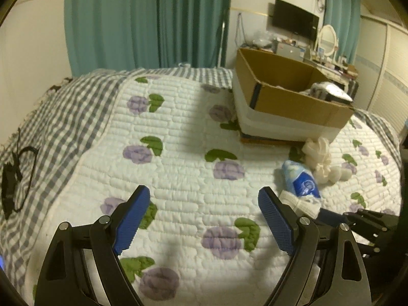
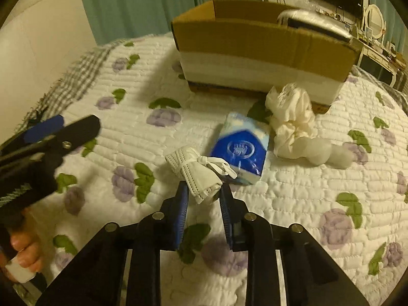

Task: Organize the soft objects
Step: 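Grasp the blue Vinda tissue pack with the left tool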

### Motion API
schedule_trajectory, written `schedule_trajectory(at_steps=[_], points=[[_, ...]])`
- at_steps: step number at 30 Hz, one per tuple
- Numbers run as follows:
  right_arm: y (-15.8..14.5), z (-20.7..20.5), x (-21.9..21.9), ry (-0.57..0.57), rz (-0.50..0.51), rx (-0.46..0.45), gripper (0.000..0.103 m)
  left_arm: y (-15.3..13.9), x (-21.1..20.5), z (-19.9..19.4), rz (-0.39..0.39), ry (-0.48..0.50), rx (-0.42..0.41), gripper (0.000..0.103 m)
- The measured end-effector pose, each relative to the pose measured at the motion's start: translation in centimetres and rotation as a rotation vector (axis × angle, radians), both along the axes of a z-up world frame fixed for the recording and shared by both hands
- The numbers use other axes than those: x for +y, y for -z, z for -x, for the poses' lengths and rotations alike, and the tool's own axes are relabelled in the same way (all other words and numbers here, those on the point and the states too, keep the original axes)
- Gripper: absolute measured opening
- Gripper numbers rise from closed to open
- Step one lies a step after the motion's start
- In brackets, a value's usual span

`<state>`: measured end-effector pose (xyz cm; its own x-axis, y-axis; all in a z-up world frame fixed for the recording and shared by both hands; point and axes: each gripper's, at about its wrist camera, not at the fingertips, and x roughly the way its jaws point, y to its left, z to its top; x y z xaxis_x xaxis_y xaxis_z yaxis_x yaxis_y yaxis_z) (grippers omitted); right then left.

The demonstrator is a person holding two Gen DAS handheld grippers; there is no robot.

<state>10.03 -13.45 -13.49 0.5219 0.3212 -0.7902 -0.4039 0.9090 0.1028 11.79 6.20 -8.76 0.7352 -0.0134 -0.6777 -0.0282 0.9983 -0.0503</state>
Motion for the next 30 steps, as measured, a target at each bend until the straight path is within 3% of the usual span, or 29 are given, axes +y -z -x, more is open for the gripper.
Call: schedule_trajectory(at_steps=[7, 11, 18, 29, 30], points=[[-5.6, 1.6, -5.6, 0.09, 0.029, -0.18, 0.024, -1.5, -3.0, 1.7, -0.025, 0.045, -0.025, 0.088], [-7.2, 0.6, -9.9, 0.175, 0.013, -0.224, 0.024, -1.1, -6.0, 1.6, -0.012, 0.085, 0.006, 0.088], [-5.3, -2.0, -12.3, 0.224, 0.008, -0.151, 0.024, 1.7, -11.0, -0.9, 0.058, 0.1, 0.104, 0.088], [-1.8, -4.5, -12.3, 0.197, 0.002, -0.073, 0.024, 5.5, -13.9, -4.6, 0.006, 0.081, 0.125, 0.085], [-1.7, -4.6, -12.4, 0.195, -0.002, -0.071, 0.024, 5.8, -13.9, -4.9, 0.008, 0.078, 0.129, 0.078]])
